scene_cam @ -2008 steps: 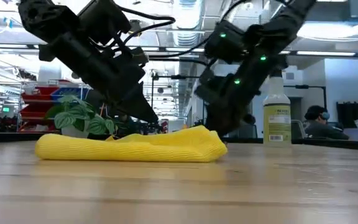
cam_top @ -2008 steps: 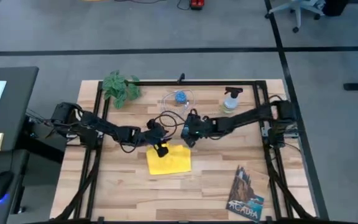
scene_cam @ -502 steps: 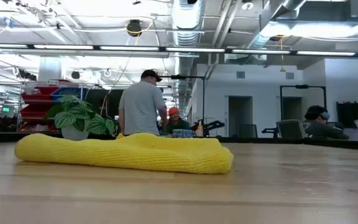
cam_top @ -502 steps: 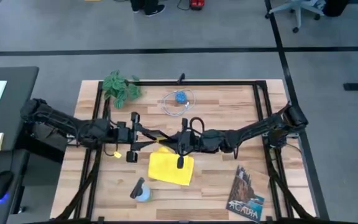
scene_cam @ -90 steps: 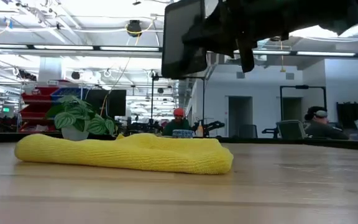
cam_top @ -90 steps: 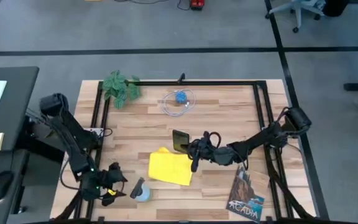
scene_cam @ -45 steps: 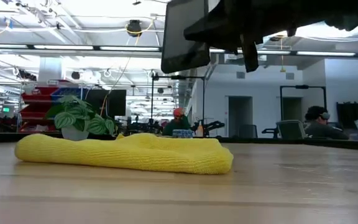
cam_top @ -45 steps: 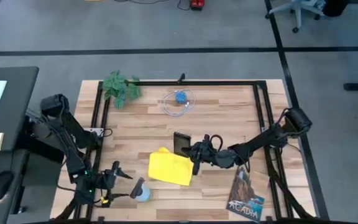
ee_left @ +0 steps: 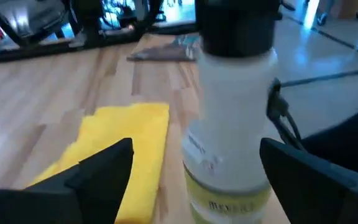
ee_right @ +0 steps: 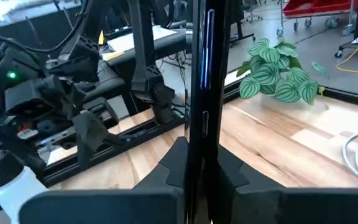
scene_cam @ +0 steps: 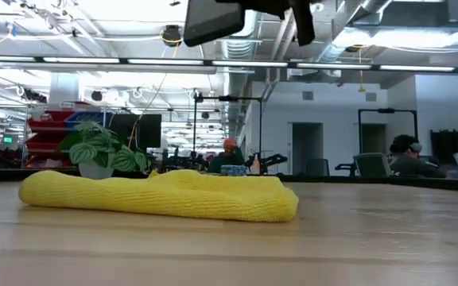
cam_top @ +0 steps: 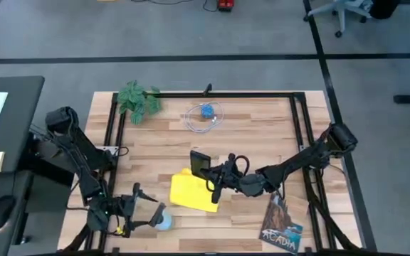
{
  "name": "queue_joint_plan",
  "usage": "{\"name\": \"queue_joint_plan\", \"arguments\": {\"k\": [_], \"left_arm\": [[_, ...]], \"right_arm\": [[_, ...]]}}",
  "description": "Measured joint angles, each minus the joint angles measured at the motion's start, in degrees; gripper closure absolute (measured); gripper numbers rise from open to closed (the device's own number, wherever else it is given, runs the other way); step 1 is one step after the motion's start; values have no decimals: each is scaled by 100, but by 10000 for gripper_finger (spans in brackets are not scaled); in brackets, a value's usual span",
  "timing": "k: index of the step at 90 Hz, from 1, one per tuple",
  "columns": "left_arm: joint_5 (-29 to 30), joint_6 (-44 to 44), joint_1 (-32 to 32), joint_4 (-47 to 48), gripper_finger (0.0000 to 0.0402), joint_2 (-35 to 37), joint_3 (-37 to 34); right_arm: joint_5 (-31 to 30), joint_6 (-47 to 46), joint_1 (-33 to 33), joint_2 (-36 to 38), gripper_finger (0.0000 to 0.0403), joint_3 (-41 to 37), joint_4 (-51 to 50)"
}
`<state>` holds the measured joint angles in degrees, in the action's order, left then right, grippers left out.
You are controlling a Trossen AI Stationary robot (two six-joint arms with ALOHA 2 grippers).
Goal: Apply microfiber cloth
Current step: Spray the cellphone with the cleaning bottle
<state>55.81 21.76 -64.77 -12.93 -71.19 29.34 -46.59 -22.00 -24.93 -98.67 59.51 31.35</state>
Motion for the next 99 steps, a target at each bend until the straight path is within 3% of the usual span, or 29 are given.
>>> {"name": "queue_joint_plan", "arguments": {"k": [51, 67, 75, 86, 99], "left_arm": [[-1198, -1587, 767, -1590, 72, 36, 2], [-1202, -1376, 756, -1670, 72, 34, 122], [-1204, -1144, 756, -1659, 72, 34, 179], [-1198, -885, 756, -1660, 72, -6, 232], [-1202, -805, 754, -1661, 72, -90, 308]], "right_arm": [[-7, -46, -116, 0, 391, 15, -9], [-42, -62, -118, -2, 391, 15, 59], [-354, -143, -143, -28, 391, 15, 75], [-750, -14, -212, -402, 391, 211, 276], [-581, 235, -190, -1110, 391, 870, 498]]}}
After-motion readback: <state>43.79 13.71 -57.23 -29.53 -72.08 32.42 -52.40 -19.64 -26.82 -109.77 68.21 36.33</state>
